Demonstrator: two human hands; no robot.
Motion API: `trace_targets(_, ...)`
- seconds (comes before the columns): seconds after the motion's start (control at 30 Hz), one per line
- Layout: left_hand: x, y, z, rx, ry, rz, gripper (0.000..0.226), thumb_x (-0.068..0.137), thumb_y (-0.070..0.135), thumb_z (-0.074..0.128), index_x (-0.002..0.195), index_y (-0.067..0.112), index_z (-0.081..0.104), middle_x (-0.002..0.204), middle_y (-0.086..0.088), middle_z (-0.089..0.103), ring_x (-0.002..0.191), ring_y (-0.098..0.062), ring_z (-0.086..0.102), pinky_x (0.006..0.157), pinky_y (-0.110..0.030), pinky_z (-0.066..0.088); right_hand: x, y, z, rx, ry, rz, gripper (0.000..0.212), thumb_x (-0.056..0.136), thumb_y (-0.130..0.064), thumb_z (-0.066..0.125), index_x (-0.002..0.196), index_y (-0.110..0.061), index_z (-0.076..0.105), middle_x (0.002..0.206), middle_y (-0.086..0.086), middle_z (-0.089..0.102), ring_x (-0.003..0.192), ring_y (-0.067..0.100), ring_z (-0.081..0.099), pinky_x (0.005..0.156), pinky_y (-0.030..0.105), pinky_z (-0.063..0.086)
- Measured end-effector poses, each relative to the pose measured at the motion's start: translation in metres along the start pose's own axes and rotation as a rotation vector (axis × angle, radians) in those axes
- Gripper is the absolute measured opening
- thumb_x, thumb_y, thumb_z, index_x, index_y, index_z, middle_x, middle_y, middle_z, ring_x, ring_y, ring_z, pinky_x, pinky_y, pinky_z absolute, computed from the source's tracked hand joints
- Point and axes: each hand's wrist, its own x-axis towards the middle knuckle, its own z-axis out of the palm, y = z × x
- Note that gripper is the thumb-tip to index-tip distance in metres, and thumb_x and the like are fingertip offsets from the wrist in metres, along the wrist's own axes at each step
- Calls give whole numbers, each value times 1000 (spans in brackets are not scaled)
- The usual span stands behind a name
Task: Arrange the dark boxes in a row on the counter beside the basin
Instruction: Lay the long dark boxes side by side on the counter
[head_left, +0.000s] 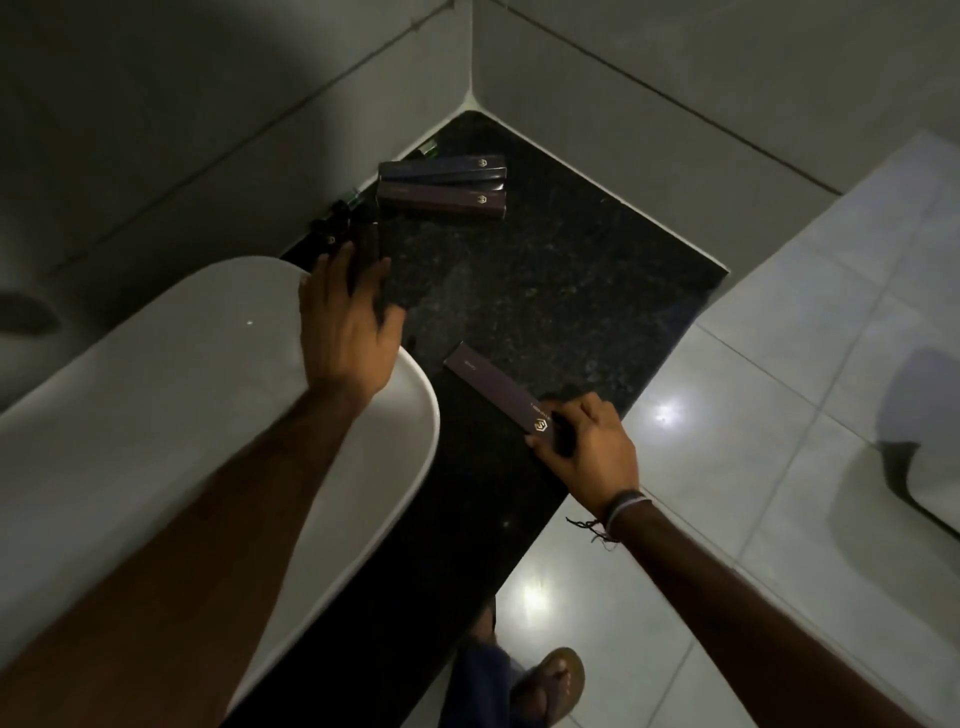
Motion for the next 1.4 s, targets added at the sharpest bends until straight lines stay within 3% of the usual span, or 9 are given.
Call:
trace_targets(0.2,-5,-1,3,-145,103,11,66,86,32,39,150,19,49,159,-11,40,150,-35,32,121,-57,25,20,-6,-18,53,45,106,81,73,-89,47,134,-35,48,115,-11,49,101,9,48,71,25,48)
trace_targets(0.33,1,-6,15,-229,162,25,68,83,32,39,149,19,49,157,-8,42,148,-33,34,120,-60,25,91,-52,-30,161,141,10,51,84,-74,52,121,-39,51,118,-11,56,104,8,56,82,30,52)
trace_targets(0.5,4,-17,26,-290,222,78,59,92,39,34,142,15,54,150,-10,50,145,-36,37,117,-60,28,205,-161,-11,-48,-120,-88,62,79,-76,52,107,-23,62,102,2,69,93,25,67,75,33,52)
trace_targets(0.6,4,-19,30,-343,208,57,60,82,33,41,137,16,56,148,-6,50,148,-33,34,125,-50,20,246,-204,8,-260,-173,-114,36,87,-56,56,92,-21,61,99,5,69,94,27,68,70,32,42)
trace_targets(0.67,5,-18,30,-379,192,36,59,78,32,43,135,20,54,148,-4,50,149,-31,33,127,-45,15,262,-216,23,-350,-206,-136,27,97,-36,48,104,-20,68,114,6,70,105,27,67,74,33,41)
trace_targets(0.73,5,-18,29,-391,193,41,57,76,31,45,132,21,54,147,-3,50,148,-31,34,124,-54,22,270,-219,35,-387,-243,-168,33,100,-30,43,118,-18,68,124,6,67,115,28,64,81,35,44)
trace_targets(0.97,5,-19,31,-353,185,55,55,78,31,44,129,16,58,146,-9,51,146,-36,36,120,-61,23,292,-170,-4,-317,-226,-224,63,72,-68,70,109,-17,64,110,8,68,97,27,66,78,32,45)
trace_targets(1.2,5,-17,31,-333,202,61,53,79,30,43,127,14,59,144,-12,53,145,-37,36,120,-62,23,204,-36,-51,-293,-104,-226,67,81,-72,58,123,-20,58,119,6,62,96,25,64,76,38,55)
trace_targets(1.4,5,-19,31,-313,228,111,51,81,31,43,126,13,59,140,-12,55,143,-37,38,117,-60,28,101,13,-41,-193,-80,-71,54,78,-78,55,106,-32,58,103,-8,56,80,10,59,61,31,57)
